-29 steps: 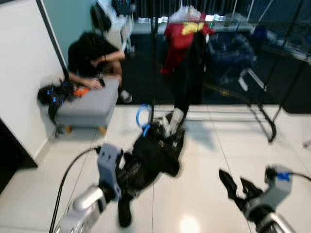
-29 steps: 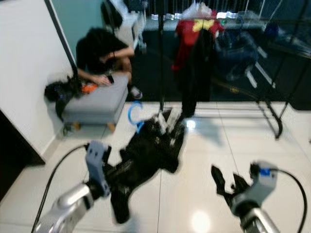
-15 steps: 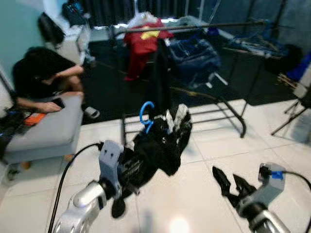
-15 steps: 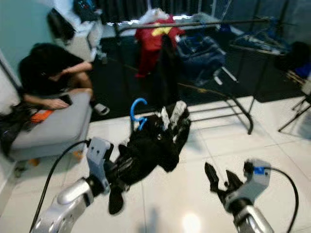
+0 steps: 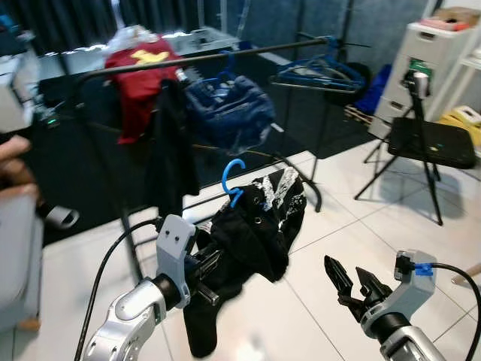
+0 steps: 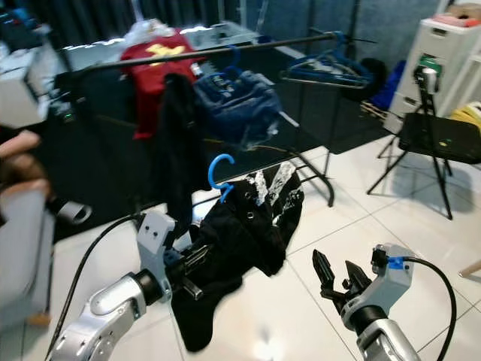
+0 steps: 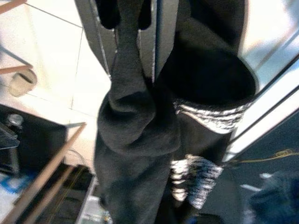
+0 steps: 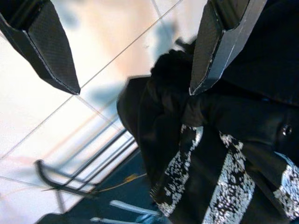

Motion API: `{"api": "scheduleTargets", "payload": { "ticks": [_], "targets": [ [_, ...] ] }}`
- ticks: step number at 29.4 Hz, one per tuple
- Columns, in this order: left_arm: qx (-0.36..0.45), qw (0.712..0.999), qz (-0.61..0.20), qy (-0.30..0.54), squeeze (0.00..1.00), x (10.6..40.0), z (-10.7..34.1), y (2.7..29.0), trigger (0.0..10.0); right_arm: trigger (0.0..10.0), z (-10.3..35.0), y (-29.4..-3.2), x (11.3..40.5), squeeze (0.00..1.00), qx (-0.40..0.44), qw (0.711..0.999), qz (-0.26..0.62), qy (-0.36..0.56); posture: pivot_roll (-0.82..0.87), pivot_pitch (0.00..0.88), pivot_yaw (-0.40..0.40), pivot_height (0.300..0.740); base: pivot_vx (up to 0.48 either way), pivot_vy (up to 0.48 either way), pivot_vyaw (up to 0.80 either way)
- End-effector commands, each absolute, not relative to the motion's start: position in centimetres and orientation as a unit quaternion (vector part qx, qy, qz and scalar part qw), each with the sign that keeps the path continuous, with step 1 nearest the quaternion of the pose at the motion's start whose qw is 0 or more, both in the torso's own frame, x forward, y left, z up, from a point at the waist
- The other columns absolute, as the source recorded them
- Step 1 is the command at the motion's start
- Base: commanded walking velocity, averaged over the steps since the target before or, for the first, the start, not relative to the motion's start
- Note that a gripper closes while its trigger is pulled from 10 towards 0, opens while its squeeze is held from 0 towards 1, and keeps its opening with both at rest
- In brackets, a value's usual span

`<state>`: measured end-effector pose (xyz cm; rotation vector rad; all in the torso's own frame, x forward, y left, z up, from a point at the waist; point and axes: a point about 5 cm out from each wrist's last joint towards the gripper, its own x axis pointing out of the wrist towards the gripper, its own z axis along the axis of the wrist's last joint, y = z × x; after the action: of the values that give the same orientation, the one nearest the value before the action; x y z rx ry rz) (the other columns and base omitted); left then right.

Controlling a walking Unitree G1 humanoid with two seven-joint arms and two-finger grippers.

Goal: Hang hanger

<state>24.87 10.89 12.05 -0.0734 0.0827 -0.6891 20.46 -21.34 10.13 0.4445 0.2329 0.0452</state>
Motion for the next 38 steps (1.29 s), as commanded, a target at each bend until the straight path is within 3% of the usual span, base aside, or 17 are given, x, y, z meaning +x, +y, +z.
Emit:
{"api": "scheduleTargets", "payload": {
  "ticks": [1, 34, 38],
  "targets": [
    [-0.04, 0.936, -0.349, 0.009, 0.0, 25.1, 13.5, 10.2, 10.0, 10.0, 10.3, -21.6, 20.5, 0.0, 0.216, 0.97, 0.017, 0.11, -0.11, 0.0, 0.058, 0.74, 0.465, 0.0, -0.77],
    [-0.059, 0.928, -0.367, 0.006, 0.0, 24.6, 14.3, 8.9, 10.0, 10.0, 10.5, -21.6, 20.6, 0.0, 0.208, 0.972, 0.026, 0.103, -0.11, 0.001, 0.059, 0.74, 0.466, 0.0, -0.77],
    [-0.057, 0.929, -0.366, 0.009, 0.0, 24.6, 14.3, 8.8, 10.0, 10.0, 10.7, -21.5, 20.6, 0.0, 0.204, 0.974, 0.032, 0.094, -0.11, 0.001, 0.058, 0.74, 0.465, 0.0, 0.0]
  ]
}}
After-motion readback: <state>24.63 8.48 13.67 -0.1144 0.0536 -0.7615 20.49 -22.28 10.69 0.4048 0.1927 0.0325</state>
